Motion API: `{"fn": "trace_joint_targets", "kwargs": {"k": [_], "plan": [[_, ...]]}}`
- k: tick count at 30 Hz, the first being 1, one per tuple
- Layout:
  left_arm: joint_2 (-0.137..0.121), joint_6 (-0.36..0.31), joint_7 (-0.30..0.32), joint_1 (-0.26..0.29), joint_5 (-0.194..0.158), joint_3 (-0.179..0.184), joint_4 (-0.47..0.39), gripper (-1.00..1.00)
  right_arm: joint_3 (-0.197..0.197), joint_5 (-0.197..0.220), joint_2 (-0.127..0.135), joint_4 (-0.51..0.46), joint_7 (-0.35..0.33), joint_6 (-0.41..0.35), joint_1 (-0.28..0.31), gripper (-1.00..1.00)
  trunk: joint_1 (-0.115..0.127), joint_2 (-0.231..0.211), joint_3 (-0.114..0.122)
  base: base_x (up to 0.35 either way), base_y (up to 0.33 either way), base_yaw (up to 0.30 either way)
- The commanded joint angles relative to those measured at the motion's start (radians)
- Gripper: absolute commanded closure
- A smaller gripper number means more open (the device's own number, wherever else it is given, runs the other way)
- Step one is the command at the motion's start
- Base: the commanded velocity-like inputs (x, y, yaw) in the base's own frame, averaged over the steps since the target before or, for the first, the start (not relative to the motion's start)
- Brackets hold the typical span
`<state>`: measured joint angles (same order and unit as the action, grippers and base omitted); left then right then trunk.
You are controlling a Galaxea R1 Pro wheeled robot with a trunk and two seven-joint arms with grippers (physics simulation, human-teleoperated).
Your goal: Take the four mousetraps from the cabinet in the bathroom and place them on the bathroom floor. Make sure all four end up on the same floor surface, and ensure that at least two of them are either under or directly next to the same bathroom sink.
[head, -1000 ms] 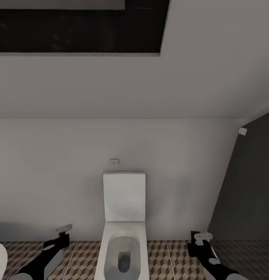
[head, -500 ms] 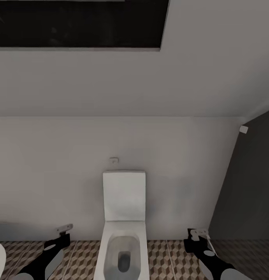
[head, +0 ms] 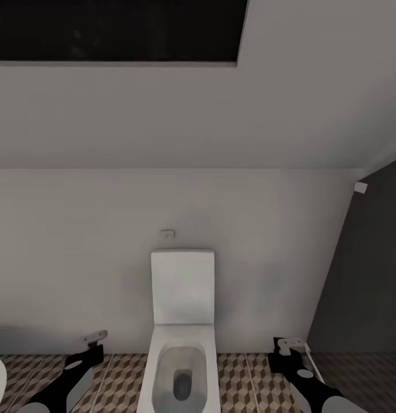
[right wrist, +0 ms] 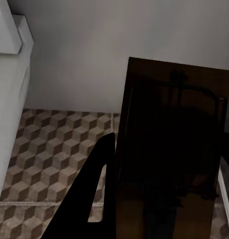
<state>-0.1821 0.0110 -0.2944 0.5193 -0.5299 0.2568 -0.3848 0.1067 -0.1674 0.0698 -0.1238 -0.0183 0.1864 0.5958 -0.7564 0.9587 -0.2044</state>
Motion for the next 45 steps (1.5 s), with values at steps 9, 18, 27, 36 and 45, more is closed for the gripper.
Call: {"fn": "trace_joint_targets", "kwargs": {"k": [9,18,27,36,45], "plan": [[-0.004,0.002,-0.010,0.001,-0.008,0.007,-0.001,1.00,0.008,-0.007,-0.002,0.001,-0.006,0.005,0.001,1.00,-0.035,0.064,-0.030,0.000,0.000,0.000],[-0.001,0.003,-0.011,0.001,-0.007,0.008,0.000,1.00,0.008,-0.007,-0.002,0.001,-0.008,0.005,0.001,1.00,-0.069,0.127,-0.058,0.000,0.000,0.000],[-0.002,0.002,-0.010,0.001,-0.008,0.009,-0.001,1.00,0.008,-0.007,-0.002,0.002,-0.008,0.005,0.001,1.00,-0.104,0.190,-0.086,0.000,0.000,0.000],[-0.002,0.006,-0.009,0.001,-0.008,0.006,-0.001,1.00,0.008,-0.007,-0.002,0.002,-0.008,0.005,0.001,1.00,-0.138,0.253,-0.114,0.000,0.000,0.000],[-0.001,0.007,-0.011,0.001,-0.008,0.007,-0.002,1.00,0.008,-0.007,-0.002,0.003,-0.008,0.005,0.001,1.00,-0.173,0.316,-0.142,0.000,0.028,0.000]]}}
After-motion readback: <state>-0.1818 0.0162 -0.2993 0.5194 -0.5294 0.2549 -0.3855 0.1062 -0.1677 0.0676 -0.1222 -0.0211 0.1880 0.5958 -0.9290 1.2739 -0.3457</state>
